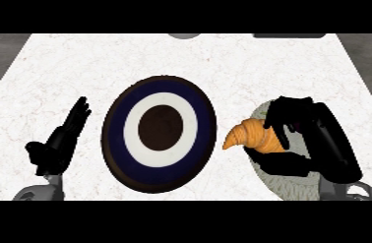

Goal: Pick the croissant from the placemat and place it in the plate

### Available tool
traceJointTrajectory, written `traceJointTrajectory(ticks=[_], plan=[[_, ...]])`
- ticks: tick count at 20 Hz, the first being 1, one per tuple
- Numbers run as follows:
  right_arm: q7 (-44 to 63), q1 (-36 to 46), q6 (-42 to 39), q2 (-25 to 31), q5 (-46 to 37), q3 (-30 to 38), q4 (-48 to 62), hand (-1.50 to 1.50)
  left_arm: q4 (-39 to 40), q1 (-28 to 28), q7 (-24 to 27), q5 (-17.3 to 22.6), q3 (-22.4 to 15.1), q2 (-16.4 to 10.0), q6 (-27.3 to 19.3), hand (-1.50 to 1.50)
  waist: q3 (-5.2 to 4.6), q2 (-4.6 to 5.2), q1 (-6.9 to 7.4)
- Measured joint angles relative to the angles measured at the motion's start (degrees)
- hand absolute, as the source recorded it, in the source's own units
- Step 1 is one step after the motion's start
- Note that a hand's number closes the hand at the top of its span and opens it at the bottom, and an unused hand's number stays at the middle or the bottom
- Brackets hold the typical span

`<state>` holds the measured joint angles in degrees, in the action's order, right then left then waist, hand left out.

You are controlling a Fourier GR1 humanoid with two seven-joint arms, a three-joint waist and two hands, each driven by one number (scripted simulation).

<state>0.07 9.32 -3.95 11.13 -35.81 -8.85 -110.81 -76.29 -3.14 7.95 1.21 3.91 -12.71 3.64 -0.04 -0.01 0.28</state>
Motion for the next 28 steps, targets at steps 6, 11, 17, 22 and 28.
traceJointTrajectory(ticks=[6,11,17,22,28], plan=[[5.26,7.94,1.06,-7.38,-5.04,-7.47,6.76,1.5,0.4,-1.15,-0.75,-0.17,0.64,-0.35,0.67,0.0,0.01,0.02,0.13],[10.37,14.09,6.87,-10.0,-6.24,-14.32,14.05,1.5,0.03,-1.23,-0.8,-0.79,0.73,0.23,0.4,0.0,0.02,0.03,0.25],[16.44,20.19,19.95,-10.86,-0.72,-21.63,23.24,-1.5,-0.08,-1.76,-1.4,-1.1,0.55,0.69,0.59,0.0,0.03,0.15,0.76],[20.69,26.73,29.27,-11.04,5.36,-25.09,33.34,-1.5,1.97,-2.93,-0.34,-1.38,1.02,0.9,0.69,0.0,0.03,0.2,0.88],[19.77,31.09,36.56,-11.11,15.75,-26.87,39.96,-1.5,0.7,-1.36,0.06,-1.75,0.88,1.3,0.7,0.0,0.04,0.21,0.99]])
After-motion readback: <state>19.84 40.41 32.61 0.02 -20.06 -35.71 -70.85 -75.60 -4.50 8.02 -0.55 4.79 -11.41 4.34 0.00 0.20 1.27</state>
